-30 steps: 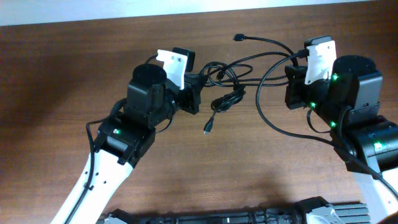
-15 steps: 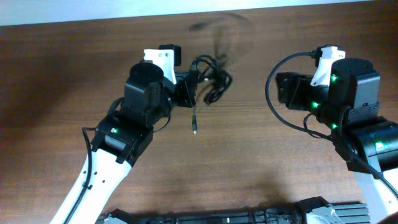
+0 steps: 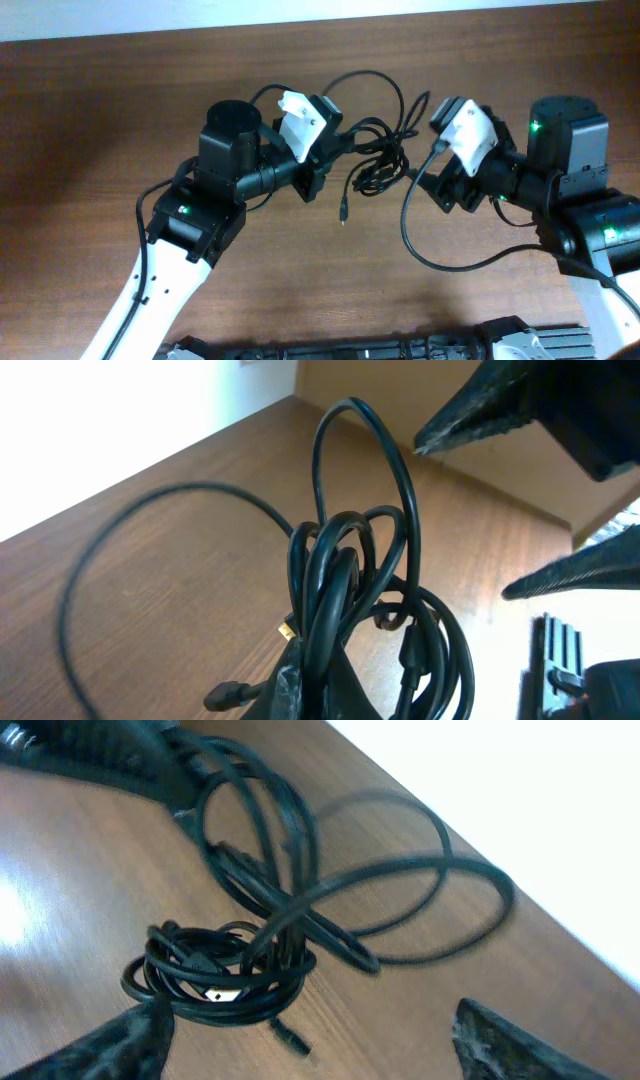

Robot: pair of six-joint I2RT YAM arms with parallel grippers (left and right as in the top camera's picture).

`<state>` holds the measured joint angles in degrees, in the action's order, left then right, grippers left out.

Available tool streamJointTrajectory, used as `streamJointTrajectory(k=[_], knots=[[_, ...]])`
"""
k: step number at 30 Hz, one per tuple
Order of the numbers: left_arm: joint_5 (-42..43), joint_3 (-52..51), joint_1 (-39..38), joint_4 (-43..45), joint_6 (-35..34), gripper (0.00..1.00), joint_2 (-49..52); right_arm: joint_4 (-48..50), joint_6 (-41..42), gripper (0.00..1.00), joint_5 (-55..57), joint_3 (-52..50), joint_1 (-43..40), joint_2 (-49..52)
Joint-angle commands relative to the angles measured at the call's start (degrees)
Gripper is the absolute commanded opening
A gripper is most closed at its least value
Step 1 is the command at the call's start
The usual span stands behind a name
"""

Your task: Untangle cables

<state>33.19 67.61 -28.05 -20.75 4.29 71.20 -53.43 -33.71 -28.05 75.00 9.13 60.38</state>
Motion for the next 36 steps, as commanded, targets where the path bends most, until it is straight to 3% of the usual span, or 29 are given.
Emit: streamJointTrajectory(k=[1,3,6,7,8,9,11,15,17,23,27,31,36], knots=[[6.8,0.9,0.1,1.9,2.1,0.0,-1.3,-1.1,-8.6,0.81,-3.0,0.2,-0.1,-0.4],[13.8,0.9,0.1,3.6,5.1,0.0,-1.2,-2.6,-12.8,0.67,-3.1,0.2,-0.1,-0.4],[16.6,0.9,0.1,4.2,5.9,0.0,-1.2,-2.2,-14.1,0.59,-3.5,0.2,-0.1,-0.4],[16.6,0.9,0.1,4.4,5.9,0.0,-1.2,-1.8,-14.1,0.44,-3.4,0.2,-0.1,-0.4],[16.5,0.9,0.1,4.6,5.9,0.0,-1.2,-1.7,-14.3,0.11,-3.4,0.2,-0.1,-0.4],[16.5,0.9,0.1,4.9,5.9,0.0,-1.2,-1.7,-14.3,0.04,-3.4,0.2,-0.1,-0.4],[12.8,0.9,0.1,4.9,3.4,0.0,-1.2,-2.1,-14.3,0.04,-3.4,0.2,-0.1,-0.4],[-2.5,0.9,0.1,4.2,-6.8,0.0,-1.2,-3.2,-14.3,0.04,-3.4,0.2,-0.1,-0.4],[-7.4,0.9,0.1,2.4,-8.2,0.0,-1.2,-2.4,-13.0,0.04,-3.4,0.2,-0.2,-0.4],[-9.0,0.9,0.1,-2.6,-8.2,0.0,-1.2,14.4,15.0,0.04,0.4,0.2,-0.2,-0.4],[-10.4,0.9,0.1,-5.8,-8.1,0.0,-1.2,18.9,34.1,0.04,15.7,0.2,-0.2,-0.4],[-14.6,0.9,0.1,-7.2,-8.2,0.0,-1.2,15.9,44.7,0.04,27.2,0.2,-0.2,-0.4],[-14.6,0.9,0.1,-5.6,-8.2,0.0,-1.2,7.5,49.0,0.04,28.8,0.2,-0.2,-0.4]])
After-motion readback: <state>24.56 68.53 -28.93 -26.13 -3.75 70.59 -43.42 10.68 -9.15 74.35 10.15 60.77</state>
